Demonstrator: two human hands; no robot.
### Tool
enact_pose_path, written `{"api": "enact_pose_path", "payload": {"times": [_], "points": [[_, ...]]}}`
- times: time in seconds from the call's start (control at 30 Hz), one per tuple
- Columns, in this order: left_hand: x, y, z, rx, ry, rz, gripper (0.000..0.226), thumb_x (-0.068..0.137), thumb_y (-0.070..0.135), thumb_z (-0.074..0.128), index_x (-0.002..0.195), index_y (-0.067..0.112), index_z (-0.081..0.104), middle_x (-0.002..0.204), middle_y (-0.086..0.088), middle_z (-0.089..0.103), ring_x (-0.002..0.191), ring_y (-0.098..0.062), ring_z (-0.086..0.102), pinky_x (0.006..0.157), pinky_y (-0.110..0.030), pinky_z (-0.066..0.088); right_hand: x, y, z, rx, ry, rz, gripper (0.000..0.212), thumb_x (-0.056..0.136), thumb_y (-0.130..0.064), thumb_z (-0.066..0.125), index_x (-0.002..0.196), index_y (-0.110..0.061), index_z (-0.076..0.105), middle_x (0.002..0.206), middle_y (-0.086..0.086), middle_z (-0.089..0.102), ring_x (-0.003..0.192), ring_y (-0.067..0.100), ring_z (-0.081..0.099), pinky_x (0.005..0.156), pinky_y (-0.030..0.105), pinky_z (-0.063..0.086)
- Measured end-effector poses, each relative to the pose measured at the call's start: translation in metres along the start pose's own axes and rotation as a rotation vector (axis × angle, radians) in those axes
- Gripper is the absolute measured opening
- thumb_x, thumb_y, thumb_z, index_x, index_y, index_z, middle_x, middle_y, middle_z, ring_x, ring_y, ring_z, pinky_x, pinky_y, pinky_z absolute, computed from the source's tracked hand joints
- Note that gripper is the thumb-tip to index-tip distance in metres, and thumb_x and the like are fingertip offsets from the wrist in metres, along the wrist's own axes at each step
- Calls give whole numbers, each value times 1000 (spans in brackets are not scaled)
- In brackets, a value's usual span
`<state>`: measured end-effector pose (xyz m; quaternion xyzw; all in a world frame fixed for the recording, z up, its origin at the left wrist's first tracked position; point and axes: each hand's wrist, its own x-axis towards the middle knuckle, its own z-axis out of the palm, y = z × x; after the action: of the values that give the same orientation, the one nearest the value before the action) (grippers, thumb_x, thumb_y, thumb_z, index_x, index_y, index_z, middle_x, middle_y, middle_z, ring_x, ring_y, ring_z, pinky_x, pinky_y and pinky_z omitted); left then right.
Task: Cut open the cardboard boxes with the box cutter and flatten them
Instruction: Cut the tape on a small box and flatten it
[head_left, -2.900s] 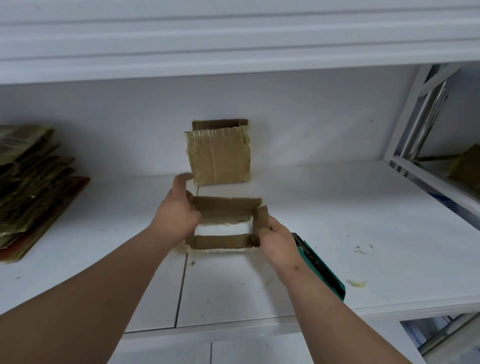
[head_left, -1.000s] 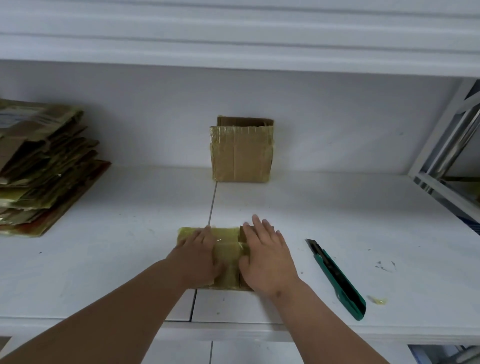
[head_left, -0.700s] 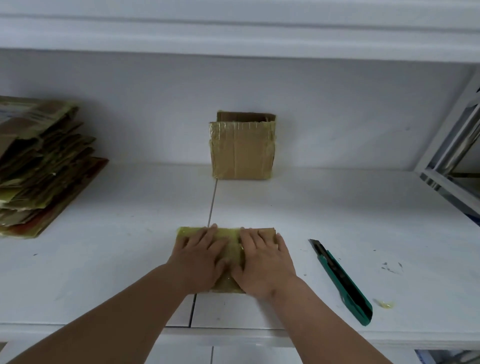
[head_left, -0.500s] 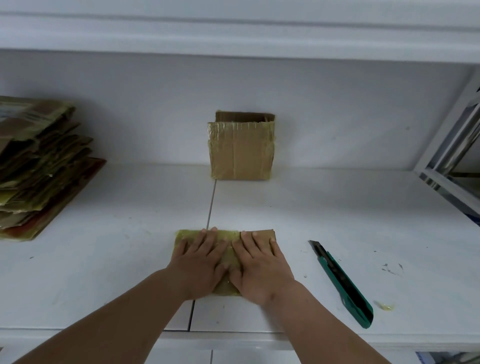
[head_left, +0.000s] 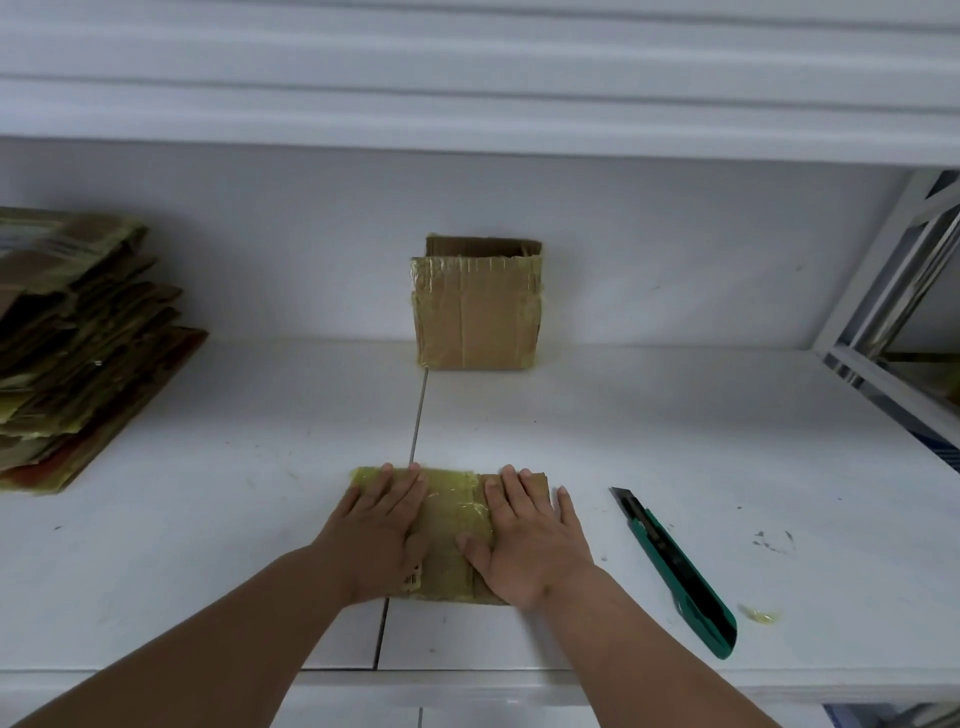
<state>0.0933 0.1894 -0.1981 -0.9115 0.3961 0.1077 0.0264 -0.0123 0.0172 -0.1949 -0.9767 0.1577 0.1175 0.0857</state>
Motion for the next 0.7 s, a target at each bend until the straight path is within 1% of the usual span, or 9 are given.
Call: {"api": "enact_pose_path", "payload": {"times": [0.1, 0.2, 0.27, 0.33, 0.4, 0.47, 0.5, 0.6, 0.7], "points": [[-9, -5, 7, -55, 26, -89, 128, 48, 87, -31, 154, 18, -15, 155, 5, -30, 147, -20, -24, 119, -42, -9, -7, -6, 2, 9, 0, 29, 79, 96, -67, 14, 156, -23, -13, 162, -4, -25, 148, 17, -27, 120, 50, -14], [-9, -5, 6, -96, 1, -127, 137, 40, 86, -37, 154, 16, -14, 160, 1, -26, 147, -21, -24, 120, -42, -6, -9, -9, 4, 0, 8, 47, 81, 95, -68, 14, 156, -23, -13, 162, -3, -24, 148, 18, -26, 119, 52, -14], [-8, -4, 0, -110, -36, -145, 117, 63, 88, -19, 155, 16, -14, 161, -1, -22, 148, -22, -22, 121, -43, -4, -9, -10, 2, -2, -11, 54, 81, 95, -69, 14, 156, -23, -13, 162, -2, -24, 148, 18, -26, 118, 54, -15], [-10, -2, -2, -153, -27, -209, 93, 90, 74, 17, 154, 16, -16, 161, -1, -23, 148, -22, -20, 122, -44, -1, -8, -10, -1, 25, -30, 61, 81, 95, -69, 15, 156, -24, -13, 162, -3, -25, 148, 17, -27, 117, 55, -16], [-14, -2, -4, -274, 10, -351, 106, 88, 73, 40, 153, 16, -20, 162, -2, -22, 150, -23, -16, 122, -43, 3, -7, -9, 0, 50, -43, 68, 80, 95, -68, 15, 156, -26, -14, 161, -5, -26, 147, 16, -28, 117, 56, -17], [-17, -2, -7, -342, -3, -466, 114, 82, 75, 47, 154, 14, -18, 164, -3, -9, 151, -24, -5, 120, -43, 11, -8, -9, 1, 79, -42, 72, 77, 96, -66, 14, 156, -26, -13, 161, -7, -26, 147, 14, -28, 116, 57, -18], [-18, 0, -10, -342, -2, -492, 110, 84, 71, 49, 155, 15, -14, 164, -4, 3, 150, -25, 4, 118, -44, 17, -8, -10, 1, 99, -36, 73, 74, 97, -63, 14, 156, -26, -12, 161, -6, -26, 147, 14, -28, 116, 57, -18], [-17, 4, -23, -407, 43, -523, 86, 90, 38, 54, 155, 18, 1, 151, -7, 32, 136, -29, 32, 105, -43, 39, -9, -10, -2, 131, -33, 64, 68, 101, -51, 17, 157, -25, -11, 162, -4, -25, 147, 15, -27, 116, 58, -17], [-20, 5, -34, -593, 128, -545, 70, 88, 16, 50, 150, 22, 19, 138, -4, 36, 107, -24, 51, 71, -29, 48, -11, -10, -3, 157, -18, 44, 67, 101, -43, 22, 158, -24, -8, 164, -4, -20, 149, 16, -22, 117, 58, -13]]}}
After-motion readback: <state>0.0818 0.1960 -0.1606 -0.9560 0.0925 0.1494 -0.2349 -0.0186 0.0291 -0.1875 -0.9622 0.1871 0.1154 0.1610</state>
